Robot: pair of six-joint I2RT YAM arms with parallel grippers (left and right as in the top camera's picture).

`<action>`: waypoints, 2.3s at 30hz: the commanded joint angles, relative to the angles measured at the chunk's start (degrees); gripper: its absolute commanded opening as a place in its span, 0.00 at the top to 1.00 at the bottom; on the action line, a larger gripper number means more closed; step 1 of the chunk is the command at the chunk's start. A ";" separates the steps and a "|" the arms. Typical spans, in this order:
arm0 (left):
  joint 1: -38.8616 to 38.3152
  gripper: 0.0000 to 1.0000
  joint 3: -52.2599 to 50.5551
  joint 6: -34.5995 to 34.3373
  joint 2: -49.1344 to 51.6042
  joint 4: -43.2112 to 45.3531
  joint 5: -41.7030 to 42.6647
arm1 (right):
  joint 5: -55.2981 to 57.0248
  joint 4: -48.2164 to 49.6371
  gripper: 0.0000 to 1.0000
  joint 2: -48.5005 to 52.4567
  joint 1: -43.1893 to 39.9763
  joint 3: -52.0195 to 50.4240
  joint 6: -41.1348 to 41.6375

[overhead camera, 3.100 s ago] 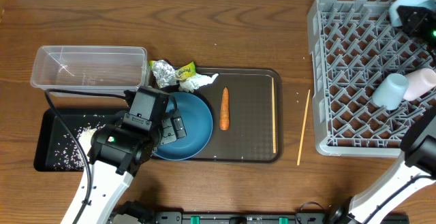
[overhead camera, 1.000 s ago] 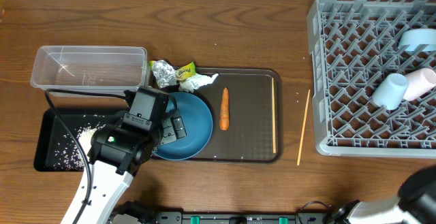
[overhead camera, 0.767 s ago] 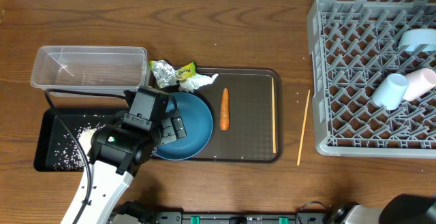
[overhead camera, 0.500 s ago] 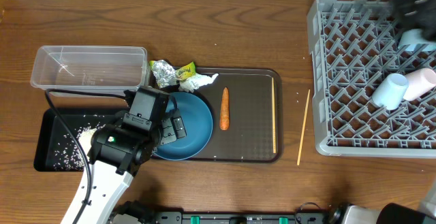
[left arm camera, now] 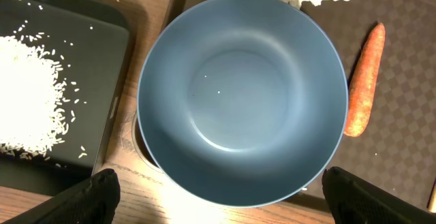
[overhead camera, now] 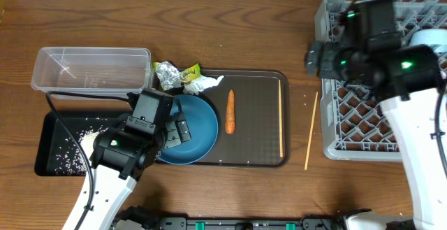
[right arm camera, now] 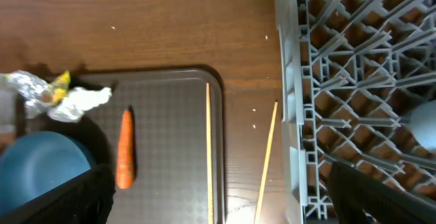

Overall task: Sort waste into correct bins and load items into the dishwasher rack
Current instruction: 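Move the right gripper back toward the chopsticks on the brown tray, then grasp the wooden chopsticks with the right gripper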

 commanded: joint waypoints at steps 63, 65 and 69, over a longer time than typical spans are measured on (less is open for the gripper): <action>0.17 0.02 0.66 0.13 -0.11 -0.15 -1.11 | 0.81 26.29 0.36 2.80 4.55 -51.67 20.20; 0.17 0.02 0.66 0.13 -0.11 -0.17 -1.11 | 1.27 26.45 0.36 3.28 5.18 -51.67 20.24; 0.17 0.02 0.66 0.13 -0.11 -0.17 -1.11 | 1.66 27.10 0.36 4.98 5.70 -51.67 20.26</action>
